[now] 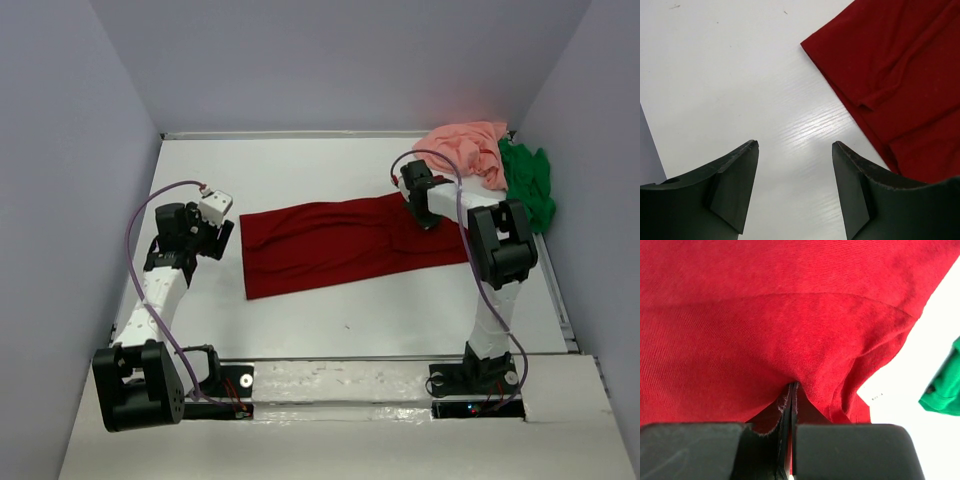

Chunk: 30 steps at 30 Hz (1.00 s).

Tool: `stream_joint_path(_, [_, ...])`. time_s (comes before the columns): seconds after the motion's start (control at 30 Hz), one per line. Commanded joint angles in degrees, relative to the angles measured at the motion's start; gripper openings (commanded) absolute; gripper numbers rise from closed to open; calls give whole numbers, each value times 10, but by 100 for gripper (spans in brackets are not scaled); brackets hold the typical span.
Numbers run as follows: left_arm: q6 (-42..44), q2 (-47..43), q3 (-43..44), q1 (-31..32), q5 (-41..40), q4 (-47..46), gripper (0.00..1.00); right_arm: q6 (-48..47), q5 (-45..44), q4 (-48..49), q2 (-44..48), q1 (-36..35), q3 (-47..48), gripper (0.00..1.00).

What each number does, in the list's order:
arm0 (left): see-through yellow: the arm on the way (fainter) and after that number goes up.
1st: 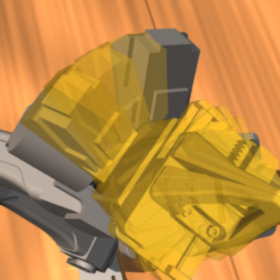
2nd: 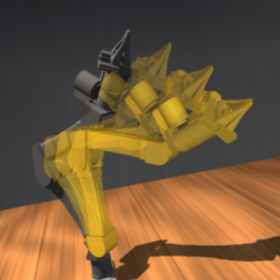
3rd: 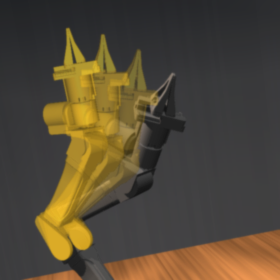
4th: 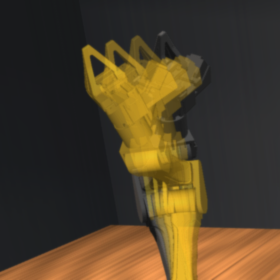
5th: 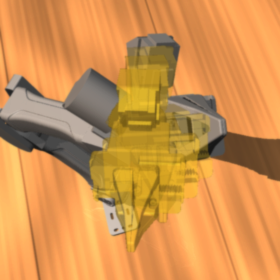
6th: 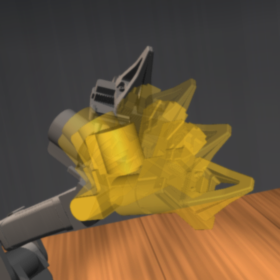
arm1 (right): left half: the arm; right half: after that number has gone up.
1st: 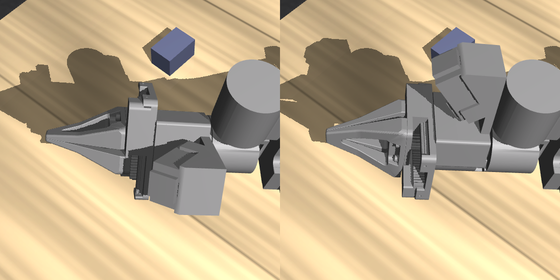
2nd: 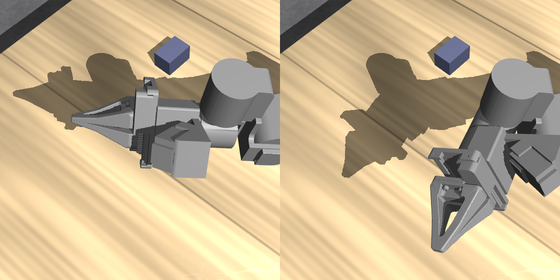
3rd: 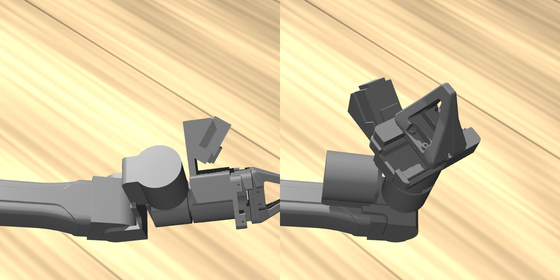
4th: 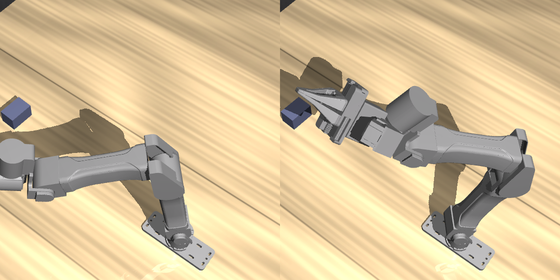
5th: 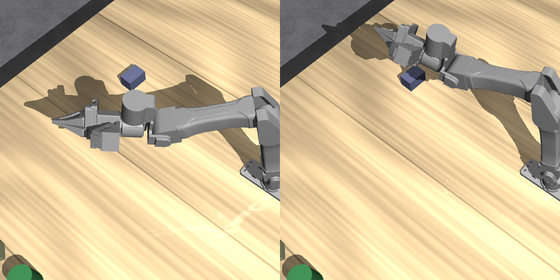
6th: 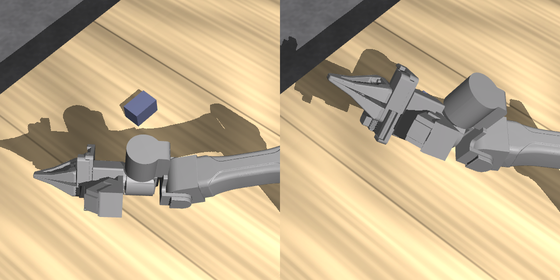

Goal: Fold and stack the t-shirts
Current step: Fold the other side of the tshirt into a rectangle

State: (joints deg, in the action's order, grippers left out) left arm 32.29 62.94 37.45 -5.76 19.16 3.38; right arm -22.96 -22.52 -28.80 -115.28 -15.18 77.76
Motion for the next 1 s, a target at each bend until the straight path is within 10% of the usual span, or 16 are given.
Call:
stream_joint_path(0.0, [-7,-1,26,-4,21,3,72,1,-12,-17,-54,17,44,0])
stream_joint_path(0.3, [-2,7,34,-2,49,10,75,13,172,-156,36,17,139,3])
stream_joint_path(0.37, [0,12,39,-1,48,8,76,8,203,-170,78,17,140,20])
stream_joint_path(0.5, [8,15,45,7,57,8,76,2,245,-170,181,17,131,96])
stream_joint_path(0.53, [10,17,46,11,63,8,80,2,244,-170,198,17,126,100])
stream_joint_path(0.97, [130,154,137,197,-34,42,75,27,284,-71,412,40,-193,86])
